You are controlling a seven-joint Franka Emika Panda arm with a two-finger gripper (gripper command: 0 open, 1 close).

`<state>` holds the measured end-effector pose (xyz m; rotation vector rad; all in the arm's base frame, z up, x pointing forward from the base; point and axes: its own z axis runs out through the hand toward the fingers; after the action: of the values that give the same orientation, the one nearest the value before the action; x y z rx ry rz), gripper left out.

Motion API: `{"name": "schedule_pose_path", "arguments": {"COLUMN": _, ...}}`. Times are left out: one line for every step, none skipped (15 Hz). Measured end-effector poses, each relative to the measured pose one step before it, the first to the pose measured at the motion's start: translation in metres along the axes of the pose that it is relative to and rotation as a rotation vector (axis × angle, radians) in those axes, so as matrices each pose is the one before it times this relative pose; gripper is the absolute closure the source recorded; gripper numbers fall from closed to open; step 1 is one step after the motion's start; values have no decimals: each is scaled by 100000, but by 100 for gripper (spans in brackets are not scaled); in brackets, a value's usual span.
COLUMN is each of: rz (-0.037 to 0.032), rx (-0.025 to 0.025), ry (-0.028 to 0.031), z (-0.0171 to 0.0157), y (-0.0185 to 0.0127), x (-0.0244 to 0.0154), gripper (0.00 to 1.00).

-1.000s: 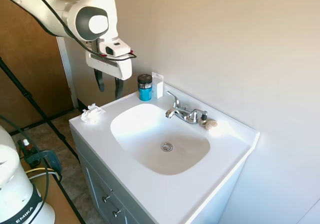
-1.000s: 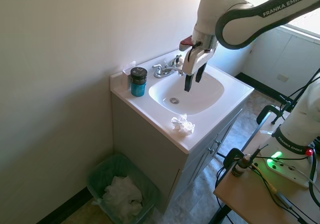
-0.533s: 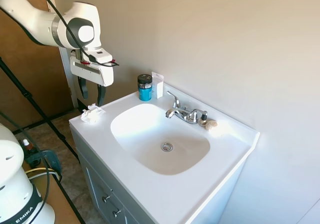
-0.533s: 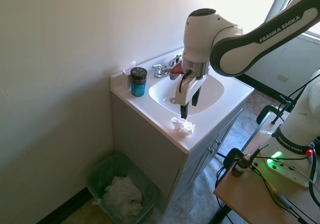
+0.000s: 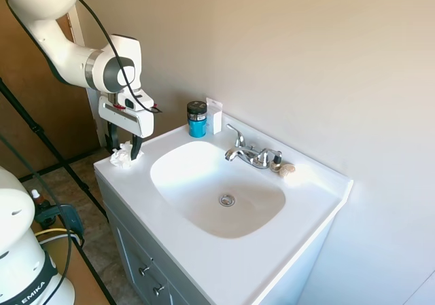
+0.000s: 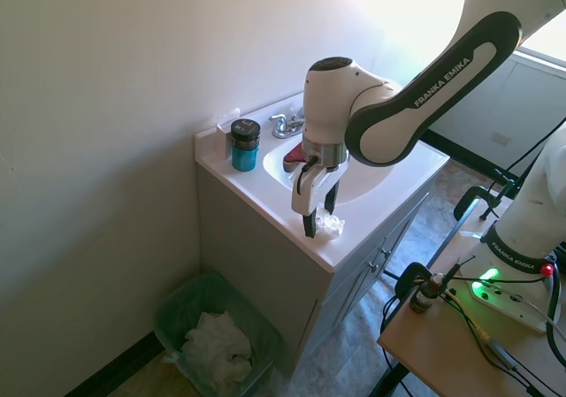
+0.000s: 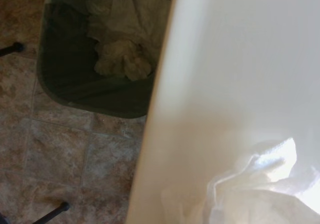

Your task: Throw the tissue in the trash bin

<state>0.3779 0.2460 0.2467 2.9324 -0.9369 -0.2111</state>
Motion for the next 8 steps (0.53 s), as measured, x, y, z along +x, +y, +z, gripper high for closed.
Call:
{"name": "schedule_pose_path", "arguments": {"rz": 165, "rx": 253, "ry": -209, "z": 171, "y": -164, "x": 142, "gripper": 100}}
{"name": "schedule_pose_path", "arguments": {"rz": -32, "rx": -32, "ry": -264, "z": 120, "y": -194, "x": 5, "gripper": 100}}
{"name": "schedule_pose_path", "arguments": {"rz": -87, "rx": -115, "ry": -212, "z": 125, "y": -162, "x": -63, "gripper": 100}}
{"name": "schedule_pose_path", "arguments": {"rz": -136, "rx": -4, "ry": -114, "z": 55, "y": -192, "x": -81, "gripper": 100}}
{"name": "schedule_pose_path", "arguments": {"rz": -31, "rx": -13, "ry": -80, "z": 44, "y": -153, "x": -91, "gripper": 100}}
{"name": "schedule_pose_path", "arguments": {"rz": 188, "rx": -56, "ry": -82, "z": 74, "y": -91, "x": -81, "gripper": 100}}
{"name": "schedule_pose_path", "arguments": {"rz": 225, "rx": -35, "ry": -44, "z": 46, "y": -33, "x": -29, "gripper": 100}}
{"name": "schedule_pose_path", "arguments": {"rz": 159, "rx": 87, "ry": 32, "z": -36, "y": -30, "x": 18, "gripper": 100}}
